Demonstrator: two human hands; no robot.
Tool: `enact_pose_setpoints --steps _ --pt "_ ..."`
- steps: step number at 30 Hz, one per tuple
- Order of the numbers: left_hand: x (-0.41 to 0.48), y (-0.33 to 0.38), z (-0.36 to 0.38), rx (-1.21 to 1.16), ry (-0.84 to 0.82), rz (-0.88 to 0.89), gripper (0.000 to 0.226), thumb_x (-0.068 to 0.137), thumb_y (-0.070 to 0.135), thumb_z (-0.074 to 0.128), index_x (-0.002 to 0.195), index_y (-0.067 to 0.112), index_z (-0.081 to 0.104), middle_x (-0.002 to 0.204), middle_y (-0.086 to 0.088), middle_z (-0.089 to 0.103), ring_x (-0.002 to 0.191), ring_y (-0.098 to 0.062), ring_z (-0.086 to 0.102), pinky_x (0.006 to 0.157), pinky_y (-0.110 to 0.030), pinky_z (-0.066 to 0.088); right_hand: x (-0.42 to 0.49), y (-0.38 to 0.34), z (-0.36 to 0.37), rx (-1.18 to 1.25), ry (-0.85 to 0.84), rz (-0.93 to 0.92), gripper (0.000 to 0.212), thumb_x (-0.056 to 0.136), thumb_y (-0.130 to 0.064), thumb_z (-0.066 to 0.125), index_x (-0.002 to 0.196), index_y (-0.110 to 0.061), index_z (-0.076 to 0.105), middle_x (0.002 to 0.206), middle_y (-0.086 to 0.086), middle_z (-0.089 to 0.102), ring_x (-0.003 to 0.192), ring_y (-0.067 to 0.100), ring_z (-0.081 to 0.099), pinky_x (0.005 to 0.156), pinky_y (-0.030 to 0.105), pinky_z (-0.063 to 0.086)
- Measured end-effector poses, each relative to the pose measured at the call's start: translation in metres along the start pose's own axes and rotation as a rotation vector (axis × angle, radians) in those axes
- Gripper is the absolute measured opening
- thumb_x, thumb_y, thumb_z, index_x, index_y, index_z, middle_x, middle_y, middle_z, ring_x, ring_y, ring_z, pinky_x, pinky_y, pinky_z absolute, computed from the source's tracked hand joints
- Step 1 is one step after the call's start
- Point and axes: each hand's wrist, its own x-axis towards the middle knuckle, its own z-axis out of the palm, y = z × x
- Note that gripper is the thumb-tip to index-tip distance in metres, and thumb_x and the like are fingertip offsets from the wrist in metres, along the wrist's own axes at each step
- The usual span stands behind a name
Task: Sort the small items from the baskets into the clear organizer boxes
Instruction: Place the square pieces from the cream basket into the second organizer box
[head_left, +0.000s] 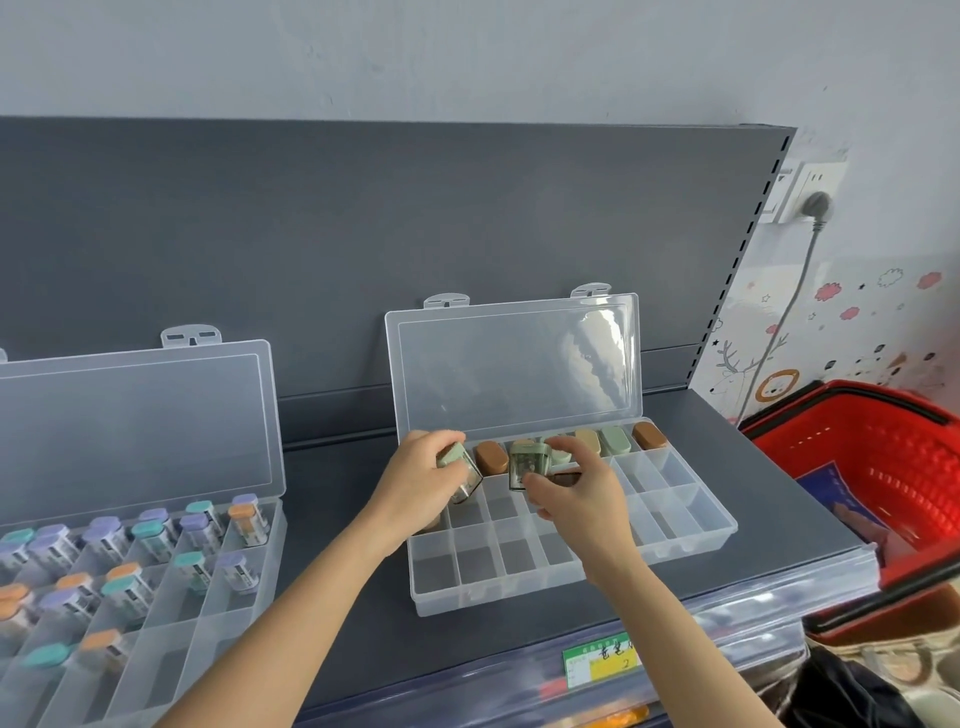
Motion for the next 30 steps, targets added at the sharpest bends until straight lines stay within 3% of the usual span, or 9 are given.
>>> enact_pose_setpoints --steps 3,6,9,13,17,20,23,26,30 --pt "-0.003 -0.004 -0.001 0.06 0.025 0.034 0.046 0.091 0.012 0.053 0.137 0.018 0.048 0.133 0.001 0.046 0.115 -0.01 0.045 0.093 -0.019 0.035 0.003 -0.001 0.005 -0.241 -0.008 -0.08 0.043 0.081 -0.028 0.073 0.117 -0.025 0.049 0.107 0.0 0.067 0.08 0.013 0.066 0.059 0.019 0.055" --pt "-0.004 -0.006 -0.001 0.089 0.083 0.078 0.044 0.089 0.018 0.062 0.132 0.018 0.052 0.127 0.005 0.049 0.107 -0.006 0.046 0.083 -0.011 0.035 0.003 -0.001 0.012 -0.469 -0.036 -0.143 0.041 0.083 -0.029 0.071 0.114 -0.021 0.045 0.107 0.001 0.067 0.086 0.019 0.067 0.067 0.027 0.058" --pt "-0.005 -0.008 -0.001 0.063 0.133 0.085 0.044 0.083 0.023 0.071 0.125 0.021 0.056 0.12 0.009 0.053 0.103 -0.007 0.05 0.073 -0.006 0.036 0.004 -0.001 0.019 -0.605 -0.05 -0.186 0.035 0.083 -0.031 0.07 0.102 -0.023 0.042 0.099 -0.001 0.066 0.08 0.018 0.064 0.07 0.034 0.059" --pt "-0.007 -0.009 -0.002 0.024 0.165 0.087 0.049 0.077 0.027 0.077 0.122 0.023 0.058 0.116 0.011 0.055 0.103 -0.008 0.053 0.078 -0.012 0.041 0.004 -0.002 0.025 -0.725 -0.048 -0.253 0.026 0.086 -0.033 0.066 0.095 -0.02 0.046 0.092 -0.002 0.062 0.073 0.017 0.059 0.066 0.029 0.056" --pt "-0.008 -0.011 -0.005 0.046 0.157 0.117 0.047 0.078 0.029 0.076 0.122 0.03 0.061 0.119 0.009 0.056 0.103 -0.007 0.05 0.084 -0.018 0.041 -0.001 0.001 0.026 -0.846 -0.082 -0.334 0.018 0.092 -0.03 0.058 0.104 -0.017 0.058 0.099 0.001 0.063 0.074 0.014 0.05 0.07 0.023 0.05" --pt "-0.009 -0.013 -0.006 0.053 0.149 0.116 0.046 0.078 0.028 0.076 0.121 0.027 0.063 0.117 0.008 0.057 0.101 -0.007 0.051 0.085 -0.02 0.042 0.001 0.003 0.024 -0.744 -0.109 -0.301 0.019 0.091 -0.028 0.059 0.103 -0.015 0.064 0.099 0.001 0.063 0.073 0.013 0.054 0.067 0.018 0.049" --pt "-0.01 -0.012 -0.005 0.07 0.117 0.13 0.043 0.08 0.028 0.073 0.122 0.026 0.062 0.117 0.01 0.054 0.103 -0.007 0.052 0.089 -0.021 0.044 0.008 0.0 0.011 -0.417 -0.093 -0.121 0.015 0.087 -0.02 0.06 0.101 -0.014 0.064 0.087 0.002 0.064 0.069 0.011 0.056 0.058 0.013 0.045" --pt "-0.011 -0.011 -0.001 0.117 0.043 0.171 0.043 0.084 0.027 0.069 0.126 0.026 0.06 0.12 0.011 0.051 0.108 -0.007 0.05 0.091 -0.019 0.042 0.014 -0.008 -0.005 0.009 -0.136 0.082 0.017 0.086 -0.009 0.055 0.101 -0.016 0.059 0.089 0.005 0.062 0.08 0.017 0.058 0.075 0.028 0.053" --pt "-0.013 -0.009 0.005 0.231 -0.023 0.193 0.052 0.083 0.031 0.07 0.132 0.027 0.052 0.129 0.01 0.05 0.113 -0.009 0.049 0.096 -0.023 0.043 0.021 -0.004 -0.018 0.171 -0.183 0.158 0.037 0.084 -0.006 0.062 0.118 -0.019 0.053 0.105 0.005 0.061 0.097 0.024 0.062 0.089 0.035 0.053"
